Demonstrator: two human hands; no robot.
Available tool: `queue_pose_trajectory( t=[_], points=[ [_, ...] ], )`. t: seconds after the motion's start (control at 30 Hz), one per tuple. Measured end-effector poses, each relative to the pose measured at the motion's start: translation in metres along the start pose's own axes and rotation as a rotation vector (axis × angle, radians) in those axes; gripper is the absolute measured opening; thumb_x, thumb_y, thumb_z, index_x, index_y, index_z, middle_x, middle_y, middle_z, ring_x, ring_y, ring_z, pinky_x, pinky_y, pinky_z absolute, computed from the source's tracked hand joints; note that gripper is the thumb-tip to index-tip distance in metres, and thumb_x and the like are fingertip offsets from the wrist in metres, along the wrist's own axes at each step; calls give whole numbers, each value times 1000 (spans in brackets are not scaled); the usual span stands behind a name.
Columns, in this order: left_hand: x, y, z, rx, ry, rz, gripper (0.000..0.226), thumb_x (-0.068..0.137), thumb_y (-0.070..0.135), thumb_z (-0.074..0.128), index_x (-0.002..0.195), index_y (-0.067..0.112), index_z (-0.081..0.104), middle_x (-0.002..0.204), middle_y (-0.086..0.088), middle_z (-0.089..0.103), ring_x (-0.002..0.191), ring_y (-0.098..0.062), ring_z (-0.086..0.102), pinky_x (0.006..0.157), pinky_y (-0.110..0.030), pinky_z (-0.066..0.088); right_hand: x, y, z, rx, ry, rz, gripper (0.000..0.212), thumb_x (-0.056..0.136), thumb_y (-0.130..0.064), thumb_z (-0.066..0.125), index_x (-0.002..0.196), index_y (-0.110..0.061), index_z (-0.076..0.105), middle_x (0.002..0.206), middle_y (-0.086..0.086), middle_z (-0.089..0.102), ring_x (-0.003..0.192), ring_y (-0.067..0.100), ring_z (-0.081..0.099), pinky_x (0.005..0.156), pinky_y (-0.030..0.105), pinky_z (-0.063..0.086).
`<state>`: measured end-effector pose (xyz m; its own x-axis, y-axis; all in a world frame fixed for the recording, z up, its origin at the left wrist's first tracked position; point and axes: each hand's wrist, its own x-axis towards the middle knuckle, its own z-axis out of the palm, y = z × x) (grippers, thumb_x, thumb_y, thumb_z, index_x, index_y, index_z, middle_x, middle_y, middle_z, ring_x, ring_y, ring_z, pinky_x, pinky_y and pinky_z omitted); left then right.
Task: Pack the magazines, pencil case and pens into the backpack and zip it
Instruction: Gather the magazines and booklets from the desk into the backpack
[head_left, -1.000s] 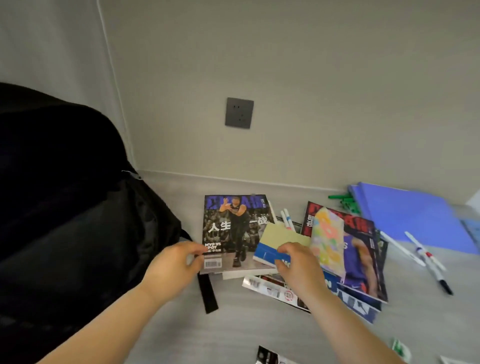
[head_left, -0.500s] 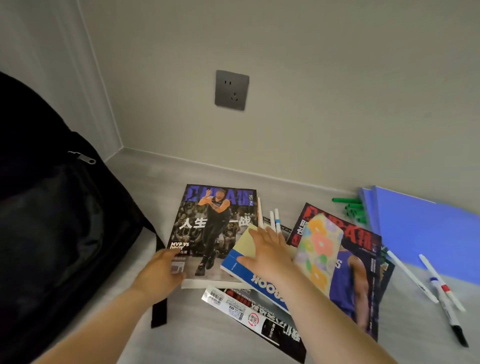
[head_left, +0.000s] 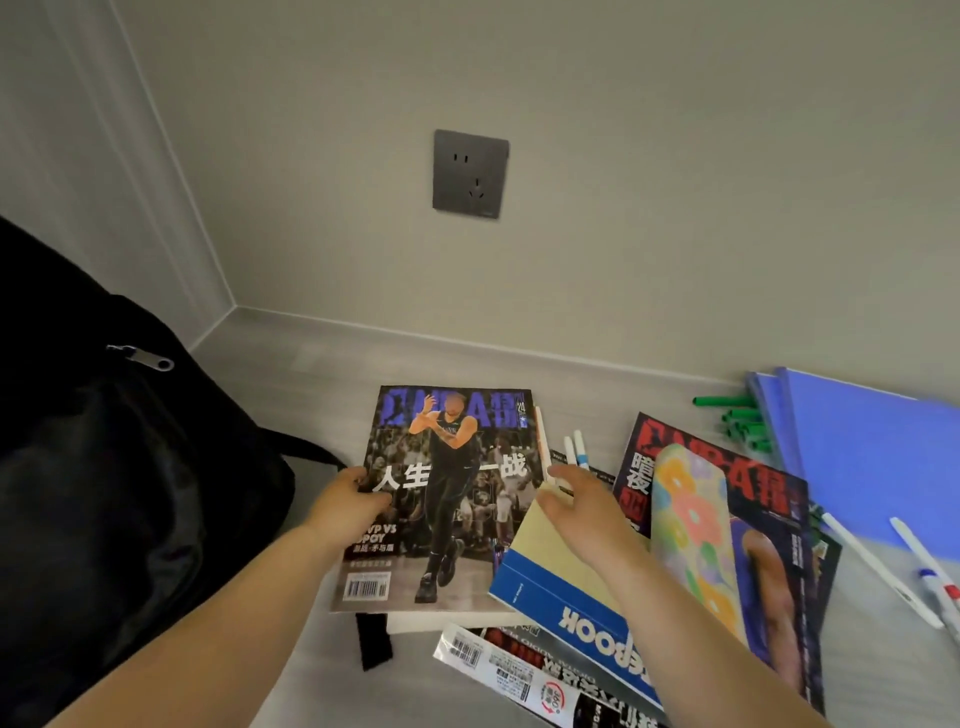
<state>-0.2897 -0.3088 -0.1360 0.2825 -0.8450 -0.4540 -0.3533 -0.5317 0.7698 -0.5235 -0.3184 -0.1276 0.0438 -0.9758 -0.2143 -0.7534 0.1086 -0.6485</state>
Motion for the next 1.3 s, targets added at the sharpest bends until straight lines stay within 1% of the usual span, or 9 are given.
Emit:
queue_pose_trajectory(
  t=[0.13,0.27,0.33,0.43,0.57,0.77,0.87,1.0,1.3],
  points=[
    [24,5,-9,-87,-30,-90,30,82,-2,55,112,-6,56,102,-21,64,92,-34,60,79,-35,47,34,-25,3,61,-92,170,38,90,-22,49,124,-5,46,122,15,58,105,28,56,72,24,39],
    [33,8,-8,-208,-150,-169,12,86,8,54,75,8,58,75,-6,60,72,-18,56,69,-26,46,55,-27,3,46,-129,267,28,85,-25,55,102,-2,56,91,10,56,82,22,51,68,24,35],
    [36,11,-1,-183,-162,-158,11,87,12,55,82,4,60,82,-10,63,72,-19,59,60,-23,51,58,-22,1,75,-140,282,19,84,-22,57,93,-6,60,83,7,56,70,17,53,60,23,37],
    [41,15,10,74,-119,-92,29,87,23,55,102,0,62,103,-17,64,93,-28,61,77,-30,46,58,-16,-3,163,-158,315,14,83,-19,58,88,-5,62,63,-2,51,57,6,44,49,19,33],
    [43,21,13,150,-129,-117,35,87,27,55,111,2,58,118,-19,61,108,-31,56,84,-31,43,62,-18,-11,445,-157,481,22,83,-19,60,70,-11,46,68,-1,47,65,10,45,72,26,39],
    [42,24,1,-55,-219,-161,42,76,15,69,113,1,56,120,-21,60,111,-34,56,103,-46,41,69,-22,-6,543,-215,516,17,83,-18,61,88,-5,53,82,6,56,75,17,51,81,29,37],
    [38,21,1,-116,-212,-124,35,75,12,69,108,3,57,116,-20,62,107,-34,57,101,-46,42,73,-24,-2,548,-236,503,36,80,-16,64,111,2,55,113,19,61,106,29,56,88,33,42],
    [33,17,-5,-305,-231,-132,37,76,3,65,112,2,55,110,-21,64,101,-36,60,92,-44,47,77,-29,0,548,-286,473,34,78,-12,67,108,0,59,116,21,61,110,33,56,100,39,43],
    [16,23,-38,-551,33,170,22,73,-9,63,69,12,62,48,4,68,47,-12,64,53,-23,53,80,-77,-18,703,-270,63,29,74,9,61,97,-9,61,80,4,64,72,18,61,69,28,50]
  ],
)
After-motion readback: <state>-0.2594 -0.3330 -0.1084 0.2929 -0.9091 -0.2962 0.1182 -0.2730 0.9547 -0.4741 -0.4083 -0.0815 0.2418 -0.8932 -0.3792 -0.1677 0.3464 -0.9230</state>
